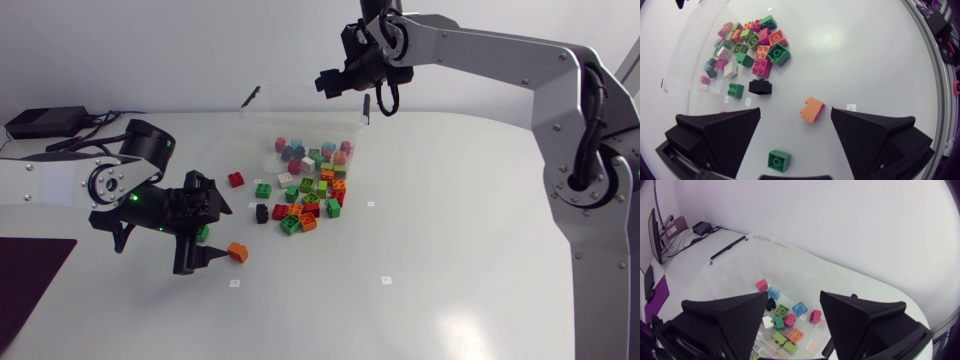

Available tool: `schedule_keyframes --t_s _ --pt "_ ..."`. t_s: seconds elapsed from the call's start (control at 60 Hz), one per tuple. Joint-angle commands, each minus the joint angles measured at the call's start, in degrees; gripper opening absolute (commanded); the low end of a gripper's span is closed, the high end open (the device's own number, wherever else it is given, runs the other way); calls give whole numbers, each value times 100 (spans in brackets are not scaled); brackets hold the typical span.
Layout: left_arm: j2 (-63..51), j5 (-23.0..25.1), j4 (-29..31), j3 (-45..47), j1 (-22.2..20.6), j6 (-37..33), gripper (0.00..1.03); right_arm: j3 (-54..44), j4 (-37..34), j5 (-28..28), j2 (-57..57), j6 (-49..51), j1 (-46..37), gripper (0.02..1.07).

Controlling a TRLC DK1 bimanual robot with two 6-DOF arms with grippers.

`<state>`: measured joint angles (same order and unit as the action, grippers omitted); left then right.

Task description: Place the duplo bricks in the container

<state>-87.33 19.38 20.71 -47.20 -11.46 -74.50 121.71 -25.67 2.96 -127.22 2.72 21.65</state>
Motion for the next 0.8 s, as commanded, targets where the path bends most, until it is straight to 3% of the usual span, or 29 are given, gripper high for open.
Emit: schedule_keyframes --t_s 0.0,0.317,0.517,0.667,0.783 --pt "-179 5 47 202 -110 -355 98 -306 -52 -32 452 -114 41 88" --pt "-733 -101 47 44 -383 -574 96 -2723 625 -50 2034 -131 182 88" --pt "-1137 -241 47 -167 -436 -654 89 -4015 827 -323 2729 -325 419 88" --pt "-1348 -303 47 -281 -418 -715 76 -4735 862 -498 2896 -562 586 88" --pt "-1410 -312 38 -299 -400 -724 55 -5052 871 -613 2922 -694 718 88"
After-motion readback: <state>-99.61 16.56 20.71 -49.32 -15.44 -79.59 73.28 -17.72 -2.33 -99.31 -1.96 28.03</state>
